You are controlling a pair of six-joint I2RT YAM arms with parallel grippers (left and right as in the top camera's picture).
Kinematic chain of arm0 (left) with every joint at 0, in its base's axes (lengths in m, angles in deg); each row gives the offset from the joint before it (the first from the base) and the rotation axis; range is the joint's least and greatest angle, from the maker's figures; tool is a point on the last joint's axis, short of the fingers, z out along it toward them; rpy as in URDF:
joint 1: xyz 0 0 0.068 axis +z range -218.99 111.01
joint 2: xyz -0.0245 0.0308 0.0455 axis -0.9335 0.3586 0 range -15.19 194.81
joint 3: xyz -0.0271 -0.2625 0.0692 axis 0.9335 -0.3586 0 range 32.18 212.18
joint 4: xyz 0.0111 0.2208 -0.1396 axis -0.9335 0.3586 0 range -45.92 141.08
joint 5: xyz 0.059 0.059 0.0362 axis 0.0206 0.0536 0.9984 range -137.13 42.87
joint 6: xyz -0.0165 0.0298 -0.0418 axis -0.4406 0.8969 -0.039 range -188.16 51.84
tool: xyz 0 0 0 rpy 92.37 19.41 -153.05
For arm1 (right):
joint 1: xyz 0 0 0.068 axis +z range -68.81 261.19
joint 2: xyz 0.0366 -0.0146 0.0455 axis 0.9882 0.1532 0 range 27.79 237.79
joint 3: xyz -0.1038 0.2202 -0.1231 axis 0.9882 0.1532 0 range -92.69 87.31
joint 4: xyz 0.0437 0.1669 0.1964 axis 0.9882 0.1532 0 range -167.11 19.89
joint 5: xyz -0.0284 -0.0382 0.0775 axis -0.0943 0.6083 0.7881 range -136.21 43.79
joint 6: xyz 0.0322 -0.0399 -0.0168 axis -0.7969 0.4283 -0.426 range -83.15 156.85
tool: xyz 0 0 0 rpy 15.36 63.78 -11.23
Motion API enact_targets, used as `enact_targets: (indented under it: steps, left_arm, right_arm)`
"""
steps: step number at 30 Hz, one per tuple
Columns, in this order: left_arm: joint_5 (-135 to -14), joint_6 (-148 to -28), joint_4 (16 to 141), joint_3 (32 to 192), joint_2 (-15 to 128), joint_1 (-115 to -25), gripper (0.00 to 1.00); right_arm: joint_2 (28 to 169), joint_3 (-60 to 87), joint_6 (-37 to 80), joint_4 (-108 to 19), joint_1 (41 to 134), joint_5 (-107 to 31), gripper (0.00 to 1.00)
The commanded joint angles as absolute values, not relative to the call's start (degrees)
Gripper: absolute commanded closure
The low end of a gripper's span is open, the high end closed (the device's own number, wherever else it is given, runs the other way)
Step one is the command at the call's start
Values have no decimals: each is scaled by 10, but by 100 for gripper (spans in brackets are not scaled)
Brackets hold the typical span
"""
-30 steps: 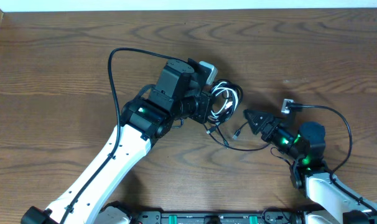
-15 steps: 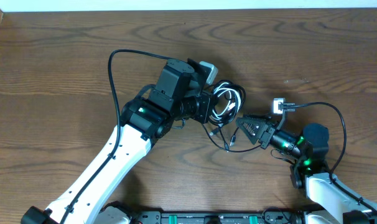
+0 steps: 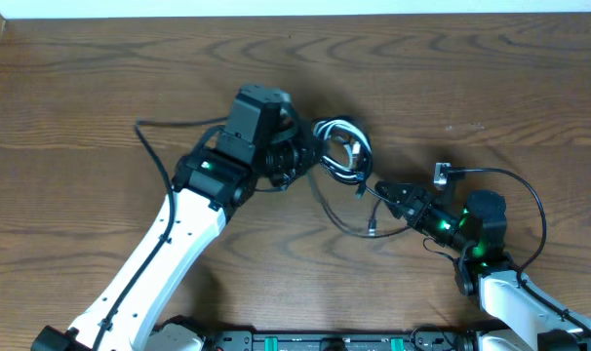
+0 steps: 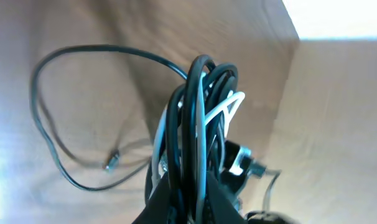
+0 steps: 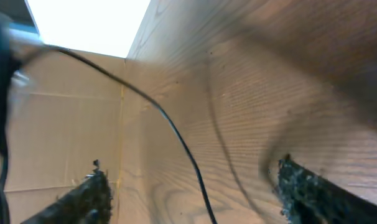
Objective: Untangle cables
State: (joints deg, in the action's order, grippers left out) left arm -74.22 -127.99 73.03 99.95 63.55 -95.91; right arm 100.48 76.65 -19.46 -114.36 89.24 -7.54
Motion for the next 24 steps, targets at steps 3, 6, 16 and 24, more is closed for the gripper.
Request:
enact_targets:
  steps: [3,6,16,24]
  left_arm:
    - [-752,-1559,752,1003,627,-948,92]
    - [-752,-1629,753,1003,627,-948,92]
    - [-752,-1753,770,1003,627,-948,92]
    - [-750,-1768,845,1003,627,-948,92]
  right_arm:
    - [1003,765,-199,-1144,891,-76,7]
    - [1003,765,-199,-1143,891,-55,1]
    - [1003,765,-214,-1144,891,-39,1]
    - [1003,765,-351,-1144,891,-11,1]
